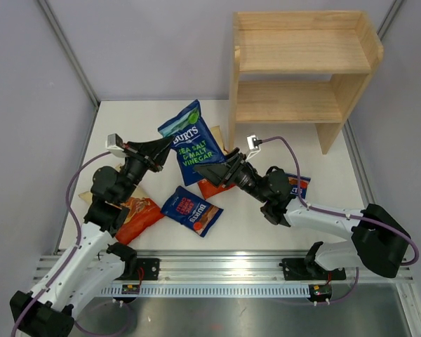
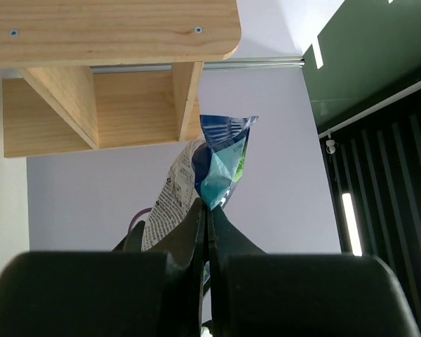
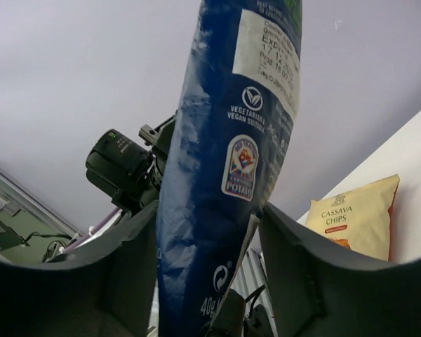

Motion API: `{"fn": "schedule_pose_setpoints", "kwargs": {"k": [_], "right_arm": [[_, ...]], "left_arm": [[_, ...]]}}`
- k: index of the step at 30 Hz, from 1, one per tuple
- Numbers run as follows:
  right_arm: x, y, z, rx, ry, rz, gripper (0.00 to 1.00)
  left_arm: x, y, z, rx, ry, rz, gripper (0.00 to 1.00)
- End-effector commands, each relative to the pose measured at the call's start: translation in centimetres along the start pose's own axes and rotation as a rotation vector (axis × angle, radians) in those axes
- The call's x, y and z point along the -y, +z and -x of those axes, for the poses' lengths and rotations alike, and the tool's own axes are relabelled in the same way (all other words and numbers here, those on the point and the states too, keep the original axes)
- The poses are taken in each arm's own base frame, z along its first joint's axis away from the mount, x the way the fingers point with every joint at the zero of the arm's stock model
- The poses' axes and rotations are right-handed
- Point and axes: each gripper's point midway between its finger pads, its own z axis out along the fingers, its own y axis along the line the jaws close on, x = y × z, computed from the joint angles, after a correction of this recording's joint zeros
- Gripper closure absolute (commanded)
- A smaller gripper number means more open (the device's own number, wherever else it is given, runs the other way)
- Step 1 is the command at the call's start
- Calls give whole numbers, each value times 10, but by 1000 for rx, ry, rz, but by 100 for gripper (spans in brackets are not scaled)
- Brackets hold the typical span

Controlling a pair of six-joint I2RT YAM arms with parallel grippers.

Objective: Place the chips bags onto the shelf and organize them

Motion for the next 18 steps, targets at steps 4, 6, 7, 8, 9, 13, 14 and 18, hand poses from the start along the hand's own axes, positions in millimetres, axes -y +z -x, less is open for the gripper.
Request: {"fn": "schedule_pose_setpoints", "kwargs": {"k": [4, 6, 7, 8, 9, 13, 14, 18], "right_arm": [[-26, 8, 38, 139, -76, 36, 51], [-23, 6, 40, 143, -86, 13, 63], [-23, 4, 41, 141, -91, -2, 65], [-22, 4, 42, 143, -105, -10, 67], [-23, 2, 43, 141, -109, -13, 74], [-24, -3, 47, 112, -148, -61, 82], [-23, -4, 48, 106, -166, -77, 83], [-26, -10, 66, 89, -193, -133, 83]], "left_arm": [[8, -6, 4, 47, -29, -36, 100], [9, -9, 5, 55, -16, -36, 100], [7, -9, 6, 62, -12, -26, 100], [8, -11, 7, 67, -4, -26, 100], [11, -12, 7, 71, 17, -34, 100], [19, -16, 9, 91, 113, -25, 63], [21, -17, 15, 130, 139, -19, 52], [27, -34, 35, 246, 315, 48, 15]]}}
